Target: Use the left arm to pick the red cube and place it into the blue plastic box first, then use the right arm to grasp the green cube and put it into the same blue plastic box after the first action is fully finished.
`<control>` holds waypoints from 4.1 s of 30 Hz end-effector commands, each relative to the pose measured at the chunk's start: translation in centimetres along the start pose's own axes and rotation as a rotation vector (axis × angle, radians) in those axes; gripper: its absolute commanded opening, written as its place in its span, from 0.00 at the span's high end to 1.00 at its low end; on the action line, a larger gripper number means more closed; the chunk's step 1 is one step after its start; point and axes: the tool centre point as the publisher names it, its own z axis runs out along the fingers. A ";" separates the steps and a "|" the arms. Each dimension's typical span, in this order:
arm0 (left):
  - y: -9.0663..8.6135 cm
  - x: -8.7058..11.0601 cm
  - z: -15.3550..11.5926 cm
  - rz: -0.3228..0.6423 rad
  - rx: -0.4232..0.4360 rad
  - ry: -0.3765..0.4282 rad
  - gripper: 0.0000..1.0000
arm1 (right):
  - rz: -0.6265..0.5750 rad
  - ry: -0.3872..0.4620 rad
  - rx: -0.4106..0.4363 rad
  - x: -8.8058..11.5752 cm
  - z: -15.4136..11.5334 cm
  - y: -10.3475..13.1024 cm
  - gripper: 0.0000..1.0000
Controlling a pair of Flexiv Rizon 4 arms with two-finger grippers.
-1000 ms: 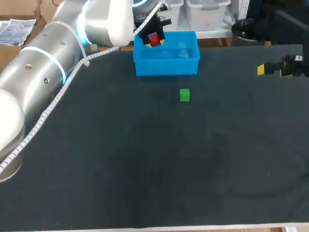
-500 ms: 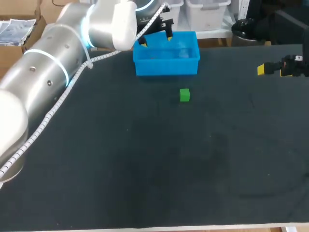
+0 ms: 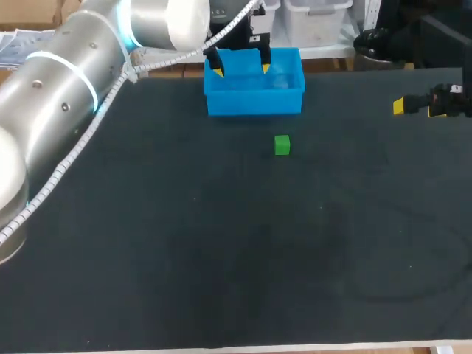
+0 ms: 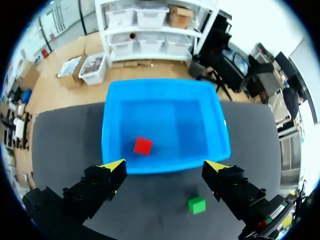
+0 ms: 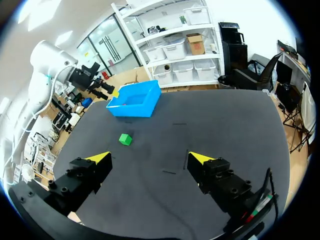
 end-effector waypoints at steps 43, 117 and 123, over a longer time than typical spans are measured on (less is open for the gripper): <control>0.9 12.3 -5.4 0.537 0.025 0.048 0.00 | 0.000 0.000 0.002 0.0 0.0 0.0 0.00; 7.3 17.3 -6.8 0.895 0.426 -0.276 0.00 | 0.000 0.000 0.002 0.0 0.0 0.0 0.00; 7.3 17.3 -6.8 0.895 0.426 -0.276 0.00 | 0.000 0.000 0.002 0.0 0.0 0.0 0.00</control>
